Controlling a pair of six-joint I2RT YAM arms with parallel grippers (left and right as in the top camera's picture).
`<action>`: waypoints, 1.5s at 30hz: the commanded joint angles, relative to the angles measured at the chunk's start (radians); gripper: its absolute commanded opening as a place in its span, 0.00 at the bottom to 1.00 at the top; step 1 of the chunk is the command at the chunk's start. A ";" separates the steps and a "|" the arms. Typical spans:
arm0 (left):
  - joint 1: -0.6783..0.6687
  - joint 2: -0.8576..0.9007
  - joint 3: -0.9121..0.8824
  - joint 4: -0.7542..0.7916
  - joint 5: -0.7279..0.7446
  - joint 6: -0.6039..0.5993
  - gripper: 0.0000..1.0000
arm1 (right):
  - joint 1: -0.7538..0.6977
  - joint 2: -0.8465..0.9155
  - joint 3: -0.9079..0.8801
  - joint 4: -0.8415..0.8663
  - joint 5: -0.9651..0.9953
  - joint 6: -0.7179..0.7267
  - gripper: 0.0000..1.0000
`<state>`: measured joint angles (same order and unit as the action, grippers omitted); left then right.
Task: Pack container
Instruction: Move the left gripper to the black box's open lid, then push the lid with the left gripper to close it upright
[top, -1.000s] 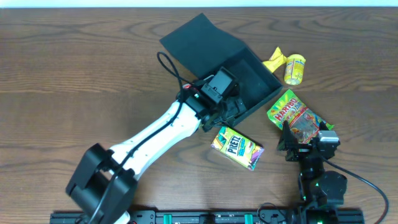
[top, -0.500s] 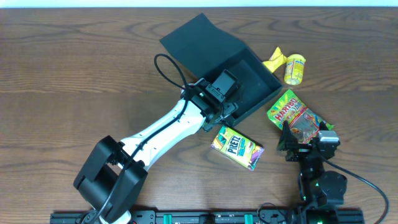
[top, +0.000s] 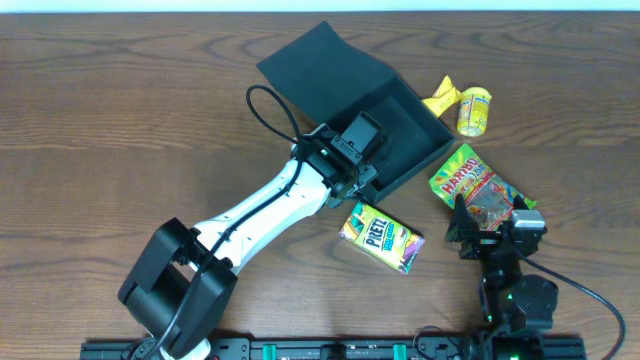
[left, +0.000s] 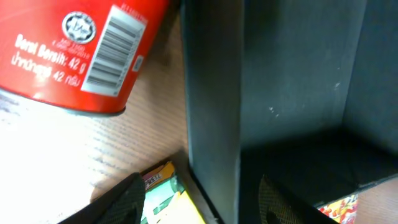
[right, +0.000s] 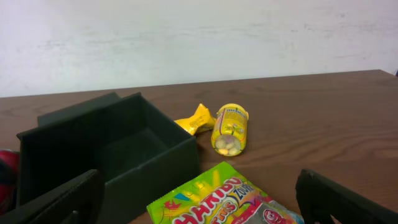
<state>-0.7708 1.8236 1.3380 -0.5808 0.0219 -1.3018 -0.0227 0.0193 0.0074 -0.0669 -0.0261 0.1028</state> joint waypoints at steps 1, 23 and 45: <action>-0.010 0.015 0.022 0.013 -0.028 0.011 0.58 | 0.003 0.000 -0.002 -0.004 -0.003 0.013 0.99; -0.029 0.199 0.145 -0.041 -0.003 0.053 0.45 | 0.003 0.000 -0.002 -0.004 -0.003 0.013 0.99; -0.026 0.229 0.144 -0.121 -0.175 0.509 0.16 | 0.003 0.000 -0.002 -0.004 -0.004 0.013 0.99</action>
<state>-0.7998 2.0415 1.4689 -0.6872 -0.0715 -0.9455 -0.0231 0.0196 0.0074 -0.0666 -0.0261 0.1028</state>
